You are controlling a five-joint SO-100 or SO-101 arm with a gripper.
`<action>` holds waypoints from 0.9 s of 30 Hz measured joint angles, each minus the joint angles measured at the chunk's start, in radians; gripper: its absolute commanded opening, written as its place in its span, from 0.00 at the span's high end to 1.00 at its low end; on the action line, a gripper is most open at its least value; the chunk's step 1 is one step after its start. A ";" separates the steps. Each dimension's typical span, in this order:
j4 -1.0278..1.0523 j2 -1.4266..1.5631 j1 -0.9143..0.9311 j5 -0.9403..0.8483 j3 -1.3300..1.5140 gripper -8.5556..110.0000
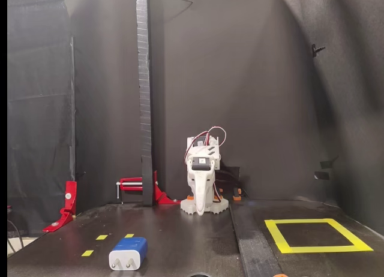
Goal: Grasp the block and place it in the designated area.
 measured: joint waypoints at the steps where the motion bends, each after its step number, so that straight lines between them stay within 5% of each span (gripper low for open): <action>1: 0.002 0.000 0.000 0.000 0.000 0.93; 18: -0.005 0.000 0.000 0.000 0.000 0.93; 27: -0.268 0.000 0.005 0.000 0.000 0.93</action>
